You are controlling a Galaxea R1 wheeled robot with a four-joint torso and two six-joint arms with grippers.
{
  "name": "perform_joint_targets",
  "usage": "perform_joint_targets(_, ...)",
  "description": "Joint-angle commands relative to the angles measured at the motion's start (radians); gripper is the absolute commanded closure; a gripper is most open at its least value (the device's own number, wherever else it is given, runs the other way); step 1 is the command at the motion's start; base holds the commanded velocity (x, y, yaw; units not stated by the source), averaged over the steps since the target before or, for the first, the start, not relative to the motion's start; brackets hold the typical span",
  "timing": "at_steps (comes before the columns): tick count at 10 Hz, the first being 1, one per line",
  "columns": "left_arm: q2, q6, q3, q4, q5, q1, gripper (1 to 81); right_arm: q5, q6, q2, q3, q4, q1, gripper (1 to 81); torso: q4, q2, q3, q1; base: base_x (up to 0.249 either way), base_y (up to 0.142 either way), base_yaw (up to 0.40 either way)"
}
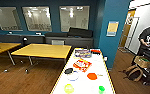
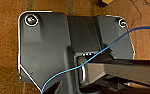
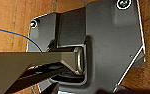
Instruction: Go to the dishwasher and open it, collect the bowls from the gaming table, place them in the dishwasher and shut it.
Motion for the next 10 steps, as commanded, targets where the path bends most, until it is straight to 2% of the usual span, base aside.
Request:
perform_joint_targets(1, -0.001, 0.002, 0.006, -0.005, 0.054, -0.038, 1.0, 0.031, 0.094, -0.255, 0.311, 0.05, 0.036, 1.0, 0.0, 0.0, 0.0, 0.0, 0.0, 0.0, 0.0)
perform_joint_targets(2, -0.001, 0.002, 0.006, -0.005, 0.054, -0.038, 1.0, 0.049, 0.114, -0.363, 0.432, 0.047, 0.043, 1.0, 0.0, 0.0, 0.0, 0.0, 0.0, 0.0, 0.0)
perform_joint_targets(3, -0.001, 0.002, 0.006, -0.004, 0.054, -0.038, 1.0, 0.069, 0.126, -0.446, 0.528, 0.047, 0.052, 1.0, 0.0, 0.0, -0.033, 0.0, 0.0, 0.0, 0.0)
perform_joint_targets(6, 0.002, 0.002, 0.006, -0.002, 0.053, -0.038, 1.0, 0.097, 0.148, -0.673, 0.77, 0.047, 0.095, 1.0, 0.0, 0.0, -0.086, 0.0, 0.0, 0.0, 0.0)
perform_joint_targets(7, 0.004, 0.002, 0.006, -0.002, 0.053, -0.038, 1.0, 0.097, 0.155, -0.735, 0.841, 0.047, 0.116, 1.0, 0.0, 0.0, -0.055, 0.0, 0.0, 0.0, 0.0)
perform_joint_targets(10, 0.004, 0.002, 0.006, -0.002, 0.051, -0.039, 1.0, 0.089, 0.157, -0.919, 1.002, 0.099, 0.223, 1.0, 0.0, 0.0, -0.077, 0.0, 0.0, 0.0, 0.0)
